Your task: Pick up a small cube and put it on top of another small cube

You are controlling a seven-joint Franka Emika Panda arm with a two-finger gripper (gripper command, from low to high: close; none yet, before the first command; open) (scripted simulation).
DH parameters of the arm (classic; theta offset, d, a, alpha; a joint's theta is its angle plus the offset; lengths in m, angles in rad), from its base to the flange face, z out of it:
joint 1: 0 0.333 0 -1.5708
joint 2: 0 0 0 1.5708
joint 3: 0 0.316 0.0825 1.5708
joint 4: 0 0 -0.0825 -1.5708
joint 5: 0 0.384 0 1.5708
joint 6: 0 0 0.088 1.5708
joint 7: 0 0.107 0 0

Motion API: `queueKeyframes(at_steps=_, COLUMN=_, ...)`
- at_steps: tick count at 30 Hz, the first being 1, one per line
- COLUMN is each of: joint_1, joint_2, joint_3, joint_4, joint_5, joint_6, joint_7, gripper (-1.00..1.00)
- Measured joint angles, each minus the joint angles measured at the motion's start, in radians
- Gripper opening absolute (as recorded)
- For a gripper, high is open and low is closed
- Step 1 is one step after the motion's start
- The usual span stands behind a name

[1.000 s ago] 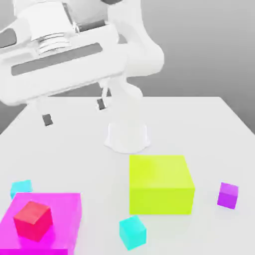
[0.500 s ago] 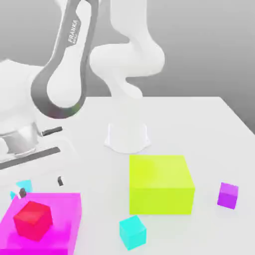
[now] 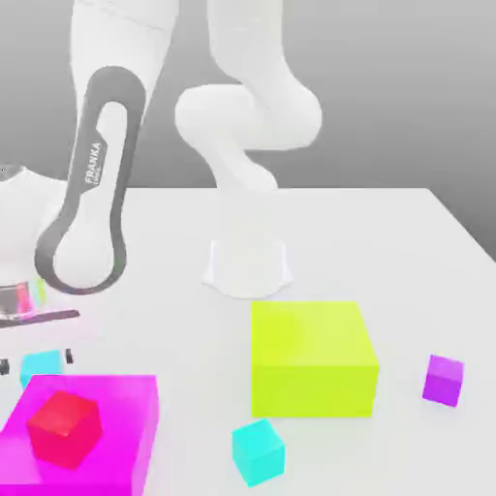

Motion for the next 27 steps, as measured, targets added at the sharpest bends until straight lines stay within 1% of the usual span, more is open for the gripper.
queueKeyframes(at_steps=4, joint_1=0.000, joint_2=0.000, joint_3=0.000, joint_4=0.000, joint_5=0.000, joint_6=-0.003, joint_7=0.000, gripper=-1.00)
queueKeyframes(at_steps=5, joint_1=-0.014, joint_2=0.011, joint_3=0.016, joint_4=0.004, joint_5=0.017, joint_6=0.004, joint_7=-0.013, gripper=-1.00)
queueKeyframes(at_steps=6, joint_1=-0.003, joint_2=0.003, joint_3=0.004, joint_4=0.001, joint_5=0.005, joint_6=-0.001, joint_7=-0.004, gripper=-1.00)
queueKeyframes(at_steps=8, joint_1=0.046, joint_2=-0.039, joint_3=-0.057, joint_4=-0.015, joint_5=-0.059, joint_6=-0.024, joint_7=0.045, gripper=-1.00)
queueKeyframes(at_steps=13, joint_1=0.183, joint_2=-0.175, joint_3=-0.234, joint_4=-0.059, joint_5=-0.275, joint_6=-0.100, joint_7=0.207, gripper=-1.00)
queueKeyframes(at_steps=19, joint_1=0.258, joint_2=-0.240, joint_3=-0.366, joint_4=0.063, joint_5=-0.486, joint_6=-0.245, joint_7=0.366, gripper=-1.00)
queueKeyframes(at_steps=21, joint_1=0.284, joint_2=-0.244, joint_3=-0.370, joint_4=0.093, joint_5=-0.525, joint_6=-0.285, joint_7=0.384, gripper=-1.00)
queueKeyframes(at_steps=27, joint_1=0.393, joint_2=-0.244, joint_3=-0.311, joint_4=0.140, joint_5=-0.613, joint_6=-0.370, joint_7=0.396, gripper=-1.00)
